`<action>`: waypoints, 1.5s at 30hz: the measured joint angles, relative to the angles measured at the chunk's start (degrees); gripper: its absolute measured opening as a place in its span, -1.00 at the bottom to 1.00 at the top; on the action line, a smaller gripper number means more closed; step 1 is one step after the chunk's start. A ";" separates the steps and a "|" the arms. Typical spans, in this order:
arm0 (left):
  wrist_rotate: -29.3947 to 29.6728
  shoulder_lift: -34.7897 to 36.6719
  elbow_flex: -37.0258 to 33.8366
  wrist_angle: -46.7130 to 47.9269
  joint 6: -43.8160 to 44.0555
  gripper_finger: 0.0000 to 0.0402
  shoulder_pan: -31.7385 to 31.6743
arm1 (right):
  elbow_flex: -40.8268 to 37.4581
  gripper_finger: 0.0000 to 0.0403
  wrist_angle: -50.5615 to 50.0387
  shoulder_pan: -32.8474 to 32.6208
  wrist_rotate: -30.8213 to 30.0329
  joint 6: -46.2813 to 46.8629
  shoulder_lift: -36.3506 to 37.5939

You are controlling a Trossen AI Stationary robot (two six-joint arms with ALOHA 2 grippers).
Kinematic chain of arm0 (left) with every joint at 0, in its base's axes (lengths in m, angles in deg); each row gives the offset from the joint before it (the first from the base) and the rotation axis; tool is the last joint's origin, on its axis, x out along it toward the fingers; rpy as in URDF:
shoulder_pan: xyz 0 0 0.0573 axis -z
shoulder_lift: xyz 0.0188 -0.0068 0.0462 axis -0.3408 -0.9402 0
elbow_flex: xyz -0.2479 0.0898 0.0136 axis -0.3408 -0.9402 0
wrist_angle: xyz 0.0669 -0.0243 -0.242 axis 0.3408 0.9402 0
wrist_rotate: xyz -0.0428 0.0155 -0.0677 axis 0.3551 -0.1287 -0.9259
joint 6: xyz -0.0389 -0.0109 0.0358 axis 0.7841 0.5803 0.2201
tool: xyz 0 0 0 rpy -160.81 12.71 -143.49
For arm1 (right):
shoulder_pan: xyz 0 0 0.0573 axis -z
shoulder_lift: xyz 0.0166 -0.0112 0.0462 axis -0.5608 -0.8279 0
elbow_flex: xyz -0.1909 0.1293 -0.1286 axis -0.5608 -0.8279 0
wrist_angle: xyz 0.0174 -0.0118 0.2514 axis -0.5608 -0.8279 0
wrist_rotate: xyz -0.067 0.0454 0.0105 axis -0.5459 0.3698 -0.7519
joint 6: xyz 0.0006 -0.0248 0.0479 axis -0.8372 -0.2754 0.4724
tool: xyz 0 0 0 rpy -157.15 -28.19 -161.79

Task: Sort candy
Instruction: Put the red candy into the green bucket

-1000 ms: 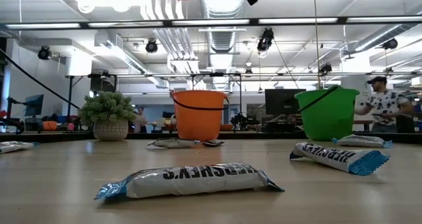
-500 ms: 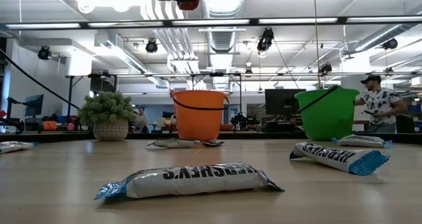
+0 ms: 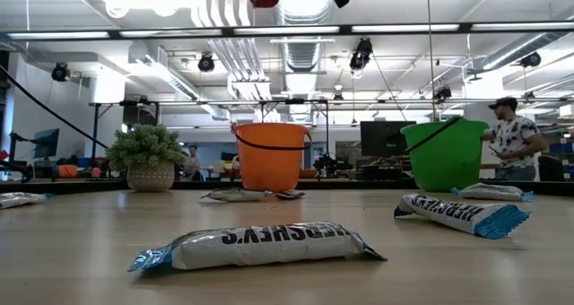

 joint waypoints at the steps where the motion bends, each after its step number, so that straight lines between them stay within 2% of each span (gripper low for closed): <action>1: -0.24 0.00 0.00 -0.31 0.02 -1.00 0.00 | 0.00 -0.01 0.01 0.32 0.04 -0.18 -0.02; 9: -0.91 -0.07 -0.04 -0.96 0.20 -1.00 -0.04 | 0.04 -0.25 0.24 1.84 2.16 -0.32 -0.70; 19: -1.09 -0.07 -0.06 -0.89 -0.22 -1.00 -0.04 | 0.04 -0.90 0.15 1.86 3.91 -1.26 -0.92; 31: -0.78 -0.07 -0.04 -1.09 0.97 -0.95 0.00 | 0.04 -0.94 0.04 1.98 4.00 -4.05 -0.79; 40: 0.02 -0.22 4.82 2.03 1.24 -0.65 0.00 | 0.04 -0.94 -0.92 3.47 4.28 -7.20 0.48; 45: 6.35 0.15 6.26 3.61 -0.03 -0.45 0.11 | -0.22 -0.94 -7.43 6.04 3.60 -7.40 0.69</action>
